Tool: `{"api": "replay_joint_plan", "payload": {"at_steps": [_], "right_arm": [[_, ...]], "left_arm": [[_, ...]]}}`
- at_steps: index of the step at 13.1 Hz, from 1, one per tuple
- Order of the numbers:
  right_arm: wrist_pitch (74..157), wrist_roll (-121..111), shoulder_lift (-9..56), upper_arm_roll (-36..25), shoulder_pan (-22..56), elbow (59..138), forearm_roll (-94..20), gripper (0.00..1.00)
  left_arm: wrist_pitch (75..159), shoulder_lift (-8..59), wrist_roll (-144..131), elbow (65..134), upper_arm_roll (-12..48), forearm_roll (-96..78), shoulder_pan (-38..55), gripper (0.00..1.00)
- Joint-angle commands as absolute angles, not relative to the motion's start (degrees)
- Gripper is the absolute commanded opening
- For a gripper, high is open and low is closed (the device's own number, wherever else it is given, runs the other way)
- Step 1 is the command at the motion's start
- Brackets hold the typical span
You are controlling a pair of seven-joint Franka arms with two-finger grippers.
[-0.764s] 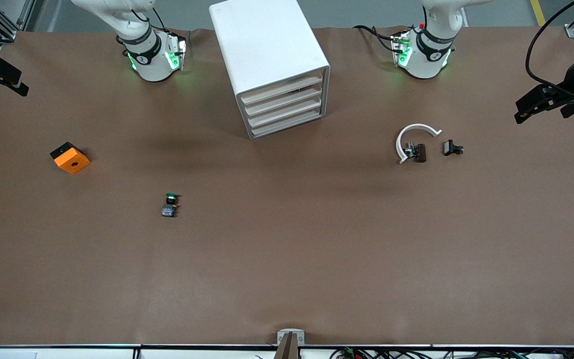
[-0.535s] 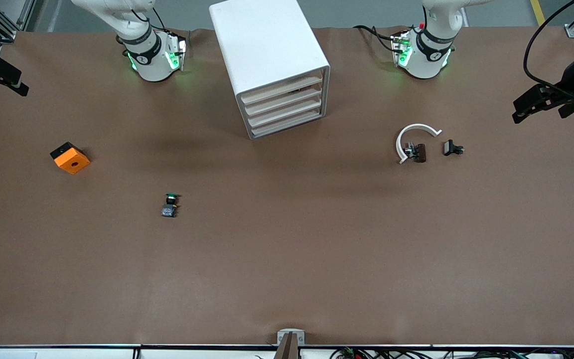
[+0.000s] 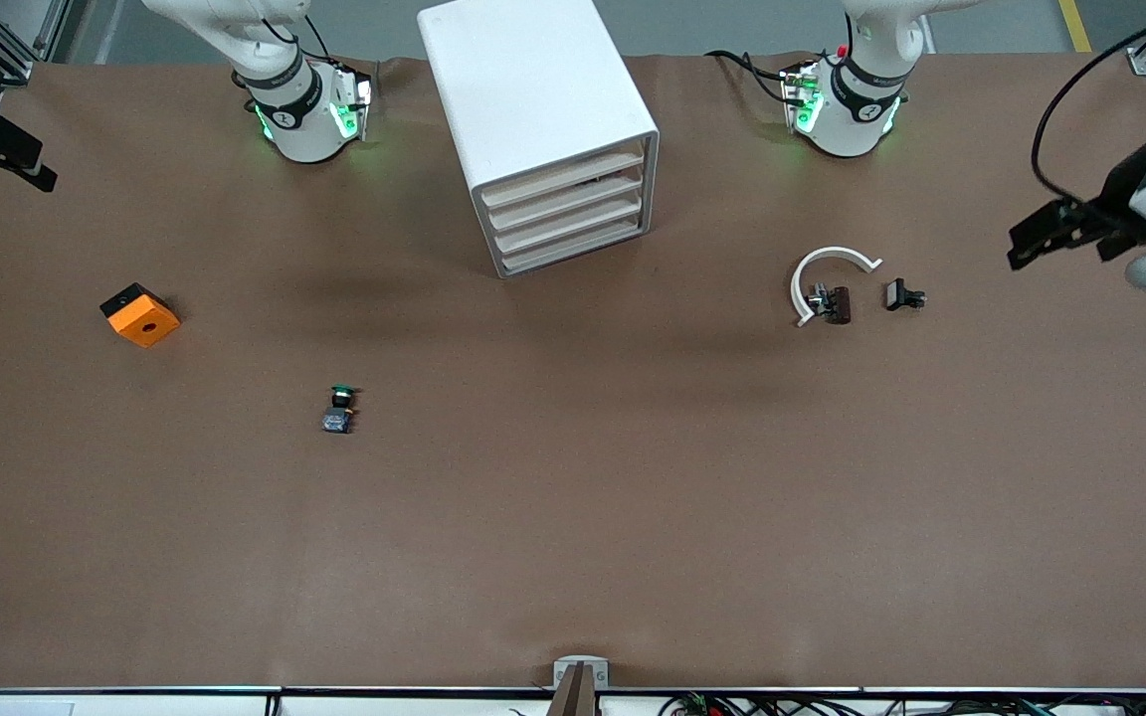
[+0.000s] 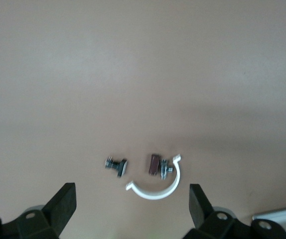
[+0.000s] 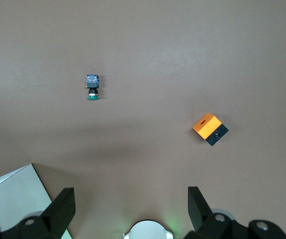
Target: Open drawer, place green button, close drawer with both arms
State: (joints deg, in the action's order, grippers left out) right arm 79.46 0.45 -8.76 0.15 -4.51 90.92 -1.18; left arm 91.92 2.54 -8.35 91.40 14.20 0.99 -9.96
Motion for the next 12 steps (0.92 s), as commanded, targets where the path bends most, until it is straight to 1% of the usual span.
{"api": "replay_joint_plan", "payload": {"at_steps": [1,4,8,12], "right_arm": [[78.7,-0.1,-8.4,0.3,-4.5,90.0,-0.6,1.00],[78.7,-0.1,-8.4,0.3,-4.6,90.1,-0.5,1.00],[78.7,-0.1,-8.5,0.3,-4.5,90.1,-0.5,1.00],[78.7,-0.1,-8.4,0.3,-4.5,90.1,-0.1,1.00]], "left_arm": [[94.5,11.8,-12.8,88.3,15.2,2.2,-6.7,1.00],[96.8,17.6,-27.5,88.2,15.2,2.2,-3.0,1.00],[98.8,27.8,-49.0,87.5,15.3,1.1,1.3,1.00],[100.5,35.8,-69.9,86.8,15.3,-1.9,8.3,1.00]]}}
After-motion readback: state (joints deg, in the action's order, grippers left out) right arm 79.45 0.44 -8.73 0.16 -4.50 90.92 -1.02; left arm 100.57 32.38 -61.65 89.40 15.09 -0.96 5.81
